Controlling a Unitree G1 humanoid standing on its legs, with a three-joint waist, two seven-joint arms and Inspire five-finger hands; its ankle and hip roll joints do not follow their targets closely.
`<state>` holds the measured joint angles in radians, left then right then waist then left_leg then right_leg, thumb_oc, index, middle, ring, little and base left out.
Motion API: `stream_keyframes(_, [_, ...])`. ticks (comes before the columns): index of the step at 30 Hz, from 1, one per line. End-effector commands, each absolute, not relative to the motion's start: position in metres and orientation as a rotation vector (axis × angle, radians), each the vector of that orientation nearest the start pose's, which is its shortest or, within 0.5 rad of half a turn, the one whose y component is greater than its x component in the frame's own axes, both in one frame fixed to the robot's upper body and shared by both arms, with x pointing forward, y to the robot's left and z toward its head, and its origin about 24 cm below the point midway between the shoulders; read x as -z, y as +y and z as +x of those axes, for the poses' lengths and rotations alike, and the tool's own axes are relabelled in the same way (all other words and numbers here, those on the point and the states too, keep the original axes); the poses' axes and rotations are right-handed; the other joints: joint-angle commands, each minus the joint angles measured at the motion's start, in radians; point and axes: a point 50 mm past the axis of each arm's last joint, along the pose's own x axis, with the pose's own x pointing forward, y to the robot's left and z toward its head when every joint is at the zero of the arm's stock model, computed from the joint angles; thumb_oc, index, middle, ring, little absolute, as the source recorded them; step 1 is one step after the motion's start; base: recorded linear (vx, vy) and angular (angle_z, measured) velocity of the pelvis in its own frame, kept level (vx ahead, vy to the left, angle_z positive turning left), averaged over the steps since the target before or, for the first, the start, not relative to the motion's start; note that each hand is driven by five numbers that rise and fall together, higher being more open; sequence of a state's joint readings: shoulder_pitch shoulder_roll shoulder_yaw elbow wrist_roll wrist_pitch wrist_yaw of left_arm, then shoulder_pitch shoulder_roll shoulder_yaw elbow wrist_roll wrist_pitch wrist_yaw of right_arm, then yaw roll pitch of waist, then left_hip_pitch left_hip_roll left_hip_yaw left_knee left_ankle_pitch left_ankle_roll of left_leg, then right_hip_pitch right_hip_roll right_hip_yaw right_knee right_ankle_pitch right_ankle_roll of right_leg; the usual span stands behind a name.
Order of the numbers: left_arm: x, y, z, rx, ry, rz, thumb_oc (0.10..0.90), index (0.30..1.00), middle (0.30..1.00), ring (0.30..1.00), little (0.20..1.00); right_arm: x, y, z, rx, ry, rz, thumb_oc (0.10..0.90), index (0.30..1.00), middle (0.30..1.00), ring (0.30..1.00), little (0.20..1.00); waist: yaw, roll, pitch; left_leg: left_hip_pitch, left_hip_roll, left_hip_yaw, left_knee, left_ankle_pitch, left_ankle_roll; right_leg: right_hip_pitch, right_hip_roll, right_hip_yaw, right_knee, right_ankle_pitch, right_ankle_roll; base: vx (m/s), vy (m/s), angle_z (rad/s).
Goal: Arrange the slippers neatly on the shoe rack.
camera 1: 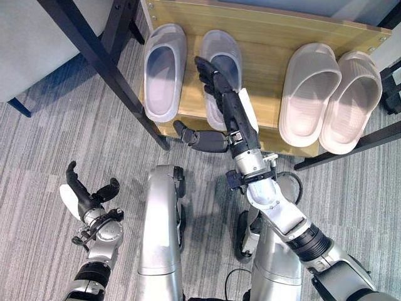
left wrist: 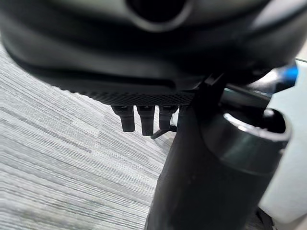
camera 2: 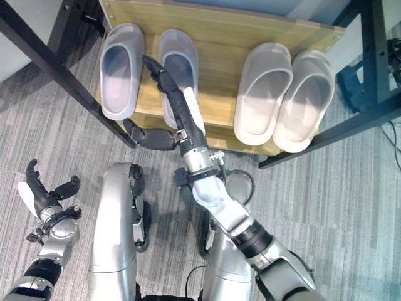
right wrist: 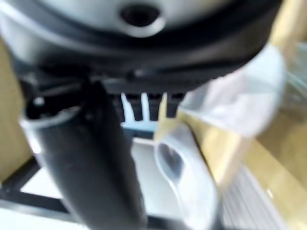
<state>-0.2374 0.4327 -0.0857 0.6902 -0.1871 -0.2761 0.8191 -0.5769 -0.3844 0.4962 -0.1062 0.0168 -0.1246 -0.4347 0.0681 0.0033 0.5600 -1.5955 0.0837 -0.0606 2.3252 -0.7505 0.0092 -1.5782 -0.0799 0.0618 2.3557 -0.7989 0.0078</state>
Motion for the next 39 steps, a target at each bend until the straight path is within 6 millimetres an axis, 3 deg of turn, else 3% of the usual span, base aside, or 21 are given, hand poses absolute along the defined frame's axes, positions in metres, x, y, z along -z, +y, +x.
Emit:
stream_keyframes(1, [-0.031, 0.297, 0.262, -0.892, -0.078, 0.39, 0.8, 0.9, 0.9, 0.9, 0.9, -0.258, -0.082, 0.243, -0.11, -1.182, -0.175, 0.8, 0.9, 0.9, 0.9, 0.9, 0.043, -0.009, -0.04, 0.025, -0.072, -0.059, 0.026, -0.004, 0.02, 0.008, 0.006, 0.027, -0.016, 0.095, -0.087, 0.0, 0.0, 0.0])
stream_keyframes(9, [-0.024, 0.289, 0.26, -0.854, -0.057, 0.444, 0.8, 0.9, 0.9, 0.9, 0.9, -0.236, -0.103, 0.252, 0.059, -1.08, -0.275, 0.8, 0.9, 0.9, 0.9, 0.9, 0.029, -0.012, -0.04, 0.025, -0.072, -0.055, 0.03, -0.008, 0.022, 0.008, 0.002, 0.026, -0.016, 0.093, -0.086, 0.0, 0.0, 0.0])
stream_keyframes(18, [-0.024, 0.287, 0.261, -0.841, -0.066, 0.456, 0.8, 0.9, 0.9, 0.9, 0.9, -0.217, -0.108, 0.275, 0.127, -0.944, -0.284, 0.8, 0.9, 0.9, 0.9, 0.9, 0.036, -0.003, -0.04, 0.025, -0.075, -0.053, 0.029, -0.007, 0.02, 0.008, 0.003, 0.025, -0.014, 0.092, -0.087, 0.0, 0.0, 0.0])
stream_keyframes(24, [-0.023, 0.289, 0.26, -0.853, -0.055, 0.458, 0.8, 0.9, 0.9, 0.9, 0.9, -0.211, -0.101, 0.284, 0.076, -0.879, -0.213, 0.8, 0.9, 0.9, 0.9, 0.9, 0.038, -0.003, -0.04, 0.025, -0.074, -0.053, 0.03, -0.006, 0.018, 0.008, 0.004, 0.024, -0.012, 0.091, -0.088, 0.0, 0.0, 0.0])
stream_keyframes(29, [-0.029, 0.289, 0.263, -0.851, -0.082, 0.44, 0.8, 0.9, 0.9, 0.9, 0.9, -0.214, -0.097, 0.296, 0.035, -0.843, -0.139, 0.8, 0.9, 0.9, 0.9, 0.9, 0.049, 0.002, -0.04, 0.025, -0.075, -0.052, 0.028, -0.005, 0.017, 0.008, 0.001, 0.023, -0.008, 0.091, -0.087, 0.0, 0.0, 0.0])
stream_keyframes(39, [-0.026, 0.287, 0.263, -0.826, -0.068, 0.427, 0.8, 0.9, 0.9, 0.9, 0.9, -0.226, -0.088, 0.301, -0.02, -0.855, -0.105, 0.8, 0.9, 0.9, 0.9, 0.9, 0.065, 0.006, -0.04, 0.025, -0.08, -0.056, 0.025, -0.007, 0.015, 0.008, 0.0, 0.022, -0.007, 0.092, -0.088, 0.0, 0.0, 0.0])
